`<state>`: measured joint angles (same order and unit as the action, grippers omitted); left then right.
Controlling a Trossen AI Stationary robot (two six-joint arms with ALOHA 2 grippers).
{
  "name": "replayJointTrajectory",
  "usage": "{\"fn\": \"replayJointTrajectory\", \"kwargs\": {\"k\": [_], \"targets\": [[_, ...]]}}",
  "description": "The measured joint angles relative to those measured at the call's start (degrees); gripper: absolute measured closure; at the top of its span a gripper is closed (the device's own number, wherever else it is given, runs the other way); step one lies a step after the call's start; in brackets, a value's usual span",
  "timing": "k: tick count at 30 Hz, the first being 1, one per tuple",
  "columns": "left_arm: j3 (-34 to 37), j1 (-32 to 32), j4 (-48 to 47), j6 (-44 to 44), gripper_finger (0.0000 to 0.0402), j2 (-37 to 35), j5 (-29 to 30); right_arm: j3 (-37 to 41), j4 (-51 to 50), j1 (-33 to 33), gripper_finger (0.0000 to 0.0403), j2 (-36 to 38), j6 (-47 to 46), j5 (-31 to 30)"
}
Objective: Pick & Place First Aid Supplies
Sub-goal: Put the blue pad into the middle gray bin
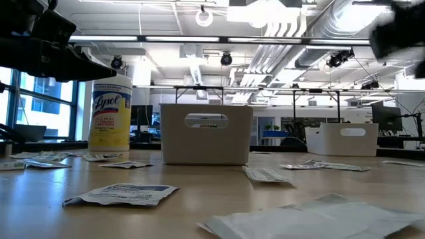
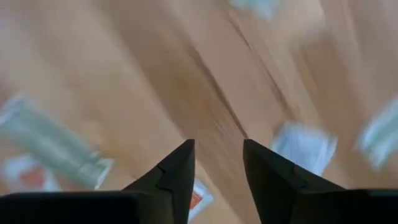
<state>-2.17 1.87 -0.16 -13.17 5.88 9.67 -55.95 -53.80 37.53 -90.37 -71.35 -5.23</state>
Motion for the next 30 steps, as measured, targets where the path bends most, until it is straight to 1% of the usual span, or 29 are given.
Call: {"fn": "replayJointTrajectory", "kwargs": {"k": [3,5,6,14,19,24,30], "targets": [[0.0,0.0,0.0,0.0,0.0247,0.0,0.0,4.4,0.0,-0.3,0.0263,0.0,-16.8,2.4],[0.0,0.0,0.0,0.0,0.0247,0.0,0.0,6.5,-0.1,-1.2,0.0262,0.0,-22.7,3.2],[0.0,0.0,0.0,0.0,0.0247,0.0,0.0,7.3,0.0,-1.7,0.0262,0.0,-23.8,3.1],[0.0,0.0,0.0,0.0,0.0247,0.0,0.0,10.4,1.5,-6.1,0.0281,0.0,-26.0,1.9],[0.0,0.0,0.0,0.0,0.0247,0.0,0.0,13.1,5.9,-7.2,0.0298,0.3,-26.3,4.5],[0.0,0.0,0.0,0.0,0.0247,0.0,0.0,14.6,8.1,-7.2,0.0330,0.3,-27.6,5.2],[0.0,0.0,0.0,0.0,0.0247,0.0,0.0,14.6,8.6,-7.2,0.0385,0.3,-27.7,5.2]]}}
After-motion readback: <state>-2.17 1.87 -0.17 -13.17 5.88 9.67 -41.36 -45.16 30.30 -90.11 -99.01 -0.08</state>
